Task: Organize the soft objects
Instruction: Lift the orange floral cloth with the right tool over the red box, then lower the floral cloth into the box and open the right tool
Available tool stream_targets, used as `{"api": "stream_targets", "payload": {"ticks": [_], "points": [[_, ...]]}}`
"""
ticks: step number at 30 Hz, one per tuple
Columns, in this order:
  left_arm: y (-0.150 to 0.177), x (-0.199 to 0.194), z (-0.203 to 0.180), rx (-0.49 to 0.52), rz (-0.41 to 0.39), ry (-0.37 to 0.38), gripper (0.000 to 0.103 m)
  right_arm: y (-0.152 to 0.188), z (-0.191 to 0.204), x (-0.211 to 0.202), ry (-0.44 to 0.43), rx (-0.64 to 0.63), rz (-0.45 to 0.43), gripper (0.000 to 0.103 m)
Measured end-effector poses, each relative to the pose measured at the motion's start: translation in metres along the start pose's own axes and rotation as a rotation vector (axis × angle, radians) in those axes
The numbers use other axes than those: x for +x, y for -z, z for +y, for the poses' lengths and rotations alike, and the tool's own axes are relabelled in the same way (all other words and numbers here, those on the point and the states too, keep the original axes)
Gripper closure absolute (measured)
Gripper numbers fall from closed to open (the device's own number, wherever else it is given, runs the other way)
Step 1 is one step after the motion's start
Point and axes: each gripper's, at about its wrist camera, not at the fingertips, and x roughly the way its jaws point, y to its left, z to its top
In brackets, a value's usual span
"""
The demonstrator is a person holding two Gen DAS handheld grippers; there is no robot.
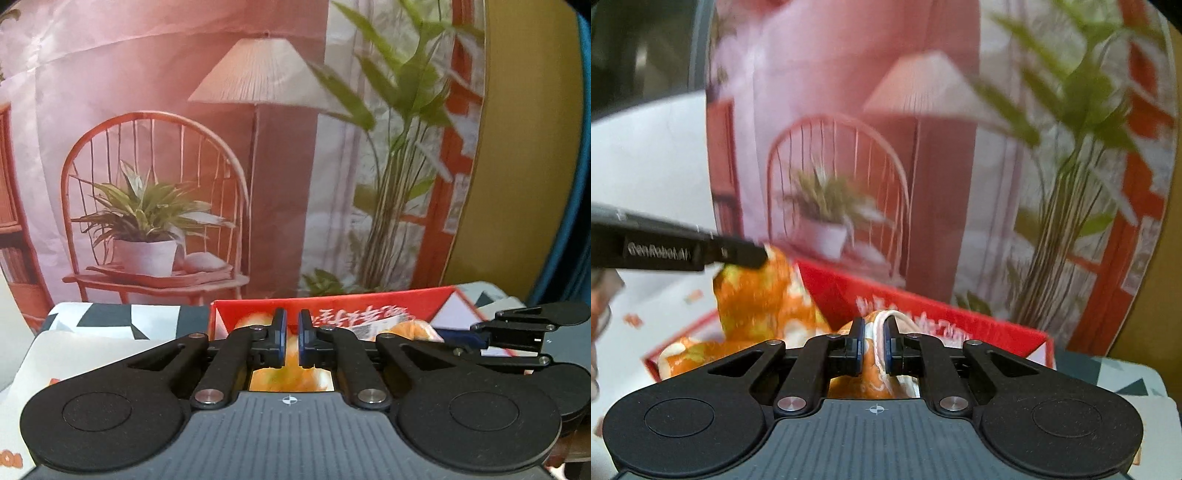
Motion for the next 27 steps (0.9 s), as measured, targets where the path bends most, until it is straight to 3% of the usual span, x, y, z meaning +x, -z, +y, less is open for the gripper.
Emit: {"api": "stream_targets", "payload": {"ticks": [4,16,21,23,25,27], "points": [[0.005,0.018,0.002,0.017,0.057,0.000,0.096,0.009,-0.003,0.027,0.004,0.015,0.129,0.094],[0.027,0.018,0.007,-0.012,0.129,0.043,0.095,0.013,-0.005,0.043,-0.033,0.050,0.343,0.093],[0.032,0.006,0.007,-0.009,0.136,0.051,0.094,0.022,-0.014,0.037,-0.004,0.125,0.387,0.078],[0.034,0.000,0.007,-0.004,0.138,0.050,0.092,0.023,-0.018,0.032,0.020,0.154,0.387,0.055],[0.035,-0.006,0.007,-0.005,0.140,0.051,0.080,0.024,-0.021,0.024,0.033,0.179,0.371,0.041],[0.036,-0.013,0.008,-0.008,0.136,0.051,0.039,0.023,-0.022,0.017,0.051,0.185,0.356,0.033]]}}
